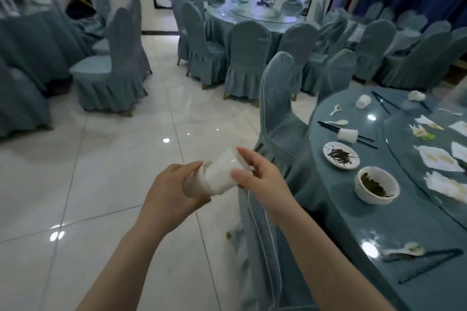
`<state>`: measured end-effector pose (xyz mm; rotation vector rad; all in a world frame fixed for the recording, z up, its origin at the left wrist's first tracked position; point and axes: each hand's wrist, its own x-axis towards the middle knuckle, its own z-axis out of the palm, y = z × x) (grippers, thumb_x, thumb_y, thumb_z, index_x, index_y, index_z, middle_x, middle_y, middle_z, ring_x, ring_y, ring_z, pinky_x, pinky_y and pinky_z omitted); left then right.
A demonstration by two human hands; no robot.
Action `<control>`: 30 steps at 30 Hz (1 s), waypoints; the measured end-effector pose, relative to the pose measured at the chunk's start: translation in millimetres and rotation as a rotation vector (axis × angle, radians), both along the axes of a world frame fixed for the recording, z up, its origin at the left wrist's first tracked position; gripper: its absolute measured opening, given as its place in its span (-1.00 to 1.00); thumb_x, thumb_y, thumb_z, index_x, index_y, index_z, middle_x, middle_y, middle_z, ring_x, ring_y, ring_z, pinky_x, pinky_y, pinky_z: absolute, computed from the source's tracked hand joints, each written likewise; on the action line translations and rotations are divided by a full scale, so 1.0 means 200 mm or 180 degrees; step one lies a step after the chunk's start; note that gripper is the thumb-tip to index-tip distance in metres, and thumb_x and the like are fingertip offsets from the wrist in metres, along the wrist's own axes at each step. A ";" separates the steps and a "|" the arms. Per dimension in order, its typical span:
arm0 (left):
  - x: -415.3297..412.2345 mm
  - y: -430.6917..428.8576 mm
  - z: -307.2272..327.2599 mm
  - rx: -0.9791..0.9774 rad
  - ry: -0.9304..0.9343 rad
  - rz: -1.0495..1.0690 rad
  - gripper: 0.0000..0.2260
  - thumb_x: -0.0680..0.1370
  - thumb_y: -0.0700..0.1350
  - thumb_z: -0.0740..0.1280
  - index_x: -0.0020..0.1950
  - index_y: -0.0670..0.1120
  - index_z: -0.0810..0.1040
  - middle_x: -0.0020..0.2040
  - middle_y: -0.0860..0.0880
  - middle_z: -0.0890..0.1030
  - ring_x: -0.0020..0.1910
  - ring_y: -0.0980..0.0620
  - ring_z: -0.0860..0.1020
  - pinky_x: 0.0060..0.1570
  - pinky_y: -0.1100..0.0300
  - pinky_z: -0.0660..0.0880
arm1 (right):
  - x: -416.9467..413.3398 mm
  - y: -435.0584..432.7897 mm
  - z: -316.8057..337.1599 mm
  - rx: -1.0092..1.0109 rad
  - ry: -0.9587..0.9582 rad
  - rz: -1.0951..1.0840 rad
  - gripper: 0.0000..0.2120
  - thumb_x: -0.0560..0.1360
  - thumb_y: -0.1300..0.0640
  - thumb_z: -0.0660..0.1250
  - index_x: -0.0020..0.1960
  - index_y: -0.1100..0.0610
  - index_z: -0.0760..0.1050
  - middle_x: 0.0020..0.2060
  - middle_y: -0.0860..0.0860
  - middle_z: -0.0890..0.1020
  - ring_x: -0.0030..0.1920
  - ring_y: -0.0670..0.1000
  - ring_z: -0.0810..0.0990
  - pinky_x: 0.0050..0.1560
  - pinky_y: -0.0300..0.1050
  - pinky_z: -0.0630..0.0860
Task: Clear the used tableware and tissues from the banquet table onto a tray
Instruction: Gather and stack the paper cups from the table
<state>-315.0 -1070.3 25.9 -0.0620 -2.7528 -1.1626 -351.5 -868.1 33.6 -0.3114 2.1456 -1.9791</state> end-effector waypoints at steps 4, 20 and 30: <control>-0.10 -0.16 -0.04 -0.0080 -0.0143 0.0012 -0.43 0.30 0.06 0.53 0.29 0.24 0.46 0.00 0.13 0.50 -0.03 0.12 0.48 -0.08 0.24 0.40 | -0.14 -0.16 -0.05 0.0285 -0.0005 0.0237 -0.41 0.34 0.03 0.52 0.31 -0.18 0.40 0.17 -0.16 0.54 0.12 -0.10 0.58 0.03 -0.19 0.59; -1.46 -0.52 -0.11 -0.0200 -0.0283 -0.0250 -0.40 0.29 0.07 0.53 0.30 0.24 0.45 0.02 0.17 0.47 -0.08 0.24 0.45 -0.12 0.29 0.39 | -1.42 -0.54 -0.22 0.0466 -0.0304 0.0464 -0.48 0.49 0.05 0.39 0.42 -0.02 0.36 0.16 -0.24 0.55 0.12 -0.27 0.56 0.08 -0.32 0.53; -2.32 -0.52 -0.16 0.0303 -0.0581 -0.0821 -0.46 0.31 0.03 0.55 0.25 0.23 0.50 0.07 0.17 0.56 -0.01 0.22 0.53 0.02 0.16 0.51 | -2.07 -0.30 -0.26 0.0482 -0.0690 -0.0827 -0.56 0.54 0.01 0.33 0.40 -0.06 0.39 0.22 -0.24 0.54 0.10 -0.30 0.55 0.02 -0.35 0.52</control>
